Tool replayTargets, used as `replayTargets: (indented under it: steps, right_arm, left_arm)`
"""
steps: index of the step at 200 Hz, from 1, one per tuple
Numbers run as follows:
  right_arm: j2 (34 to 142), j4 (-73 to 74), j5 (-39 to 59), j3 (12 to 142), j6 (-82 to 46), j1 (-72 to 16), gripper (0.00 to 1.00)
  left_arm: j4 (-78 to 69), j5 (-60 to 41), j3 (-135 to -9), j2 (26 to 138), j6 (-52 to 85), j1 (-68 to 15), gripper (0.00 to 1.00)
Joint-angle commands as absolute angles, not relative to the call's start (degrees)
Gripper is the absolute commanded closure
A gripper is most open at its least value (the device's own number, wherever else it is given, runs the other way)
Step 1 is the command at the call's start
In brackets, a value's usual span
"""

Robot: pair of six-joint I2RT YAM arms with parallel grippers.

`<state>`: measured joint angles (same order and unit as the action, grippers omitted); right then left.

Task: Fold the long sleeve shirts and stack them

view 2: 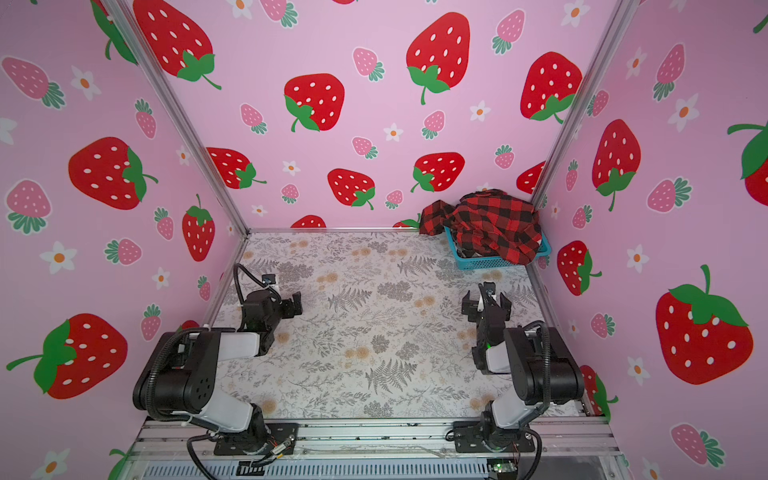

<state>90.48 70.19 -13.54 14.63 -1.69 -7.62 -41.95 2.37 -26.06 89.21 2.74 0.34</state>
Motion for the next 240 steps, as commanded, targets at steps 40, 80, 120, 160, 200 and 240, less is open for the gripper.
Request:
replayTargets:
  steps: [40, 80, 120, 160, 200, 240]
  right_arm:
    - [68.21, 3.42, -25.1, 51.02, -33.45, -8.27, 0.0]
    - [76.92, -13.46, -13.84, 68.08, -36.64, -5.38, 0.0]
    - [102.48, -39.81, -13.59, 100.77, -29.55, -5.9, 0.0]
    - [119.3, -45.36, -19.82, 119.17, -26.61, -5.89, 0.0]
    - [128.28, -43.88, -23.21, 126.01, -23.23, -5.89, 0.14]
    - [131.56, -48.1, -22.18, 132.1, -22.54, -6.12, 0.9]
  left_arm:
    - [5.26, 10.69, -56.86, 75.21, 24.12, -0.75, 0.01]
    - [20.11, 5.19, -69.56, 77.99, 34.22, -19.39, 0.02]
    - [27.13, 19.83, -75.7, 82.94, 24.19, -42.02, 0.02]
    - [27.14, 17.3, -76.37, 85.52, 27.66, -44.65, 0.02]
    - [27.53, 11.89, -75.11, 85.18, 26.45, -44.3, 0.07]
    - [29.84, 12.0, -75.55, 84.31, 28.65, -42.88, 0.11]
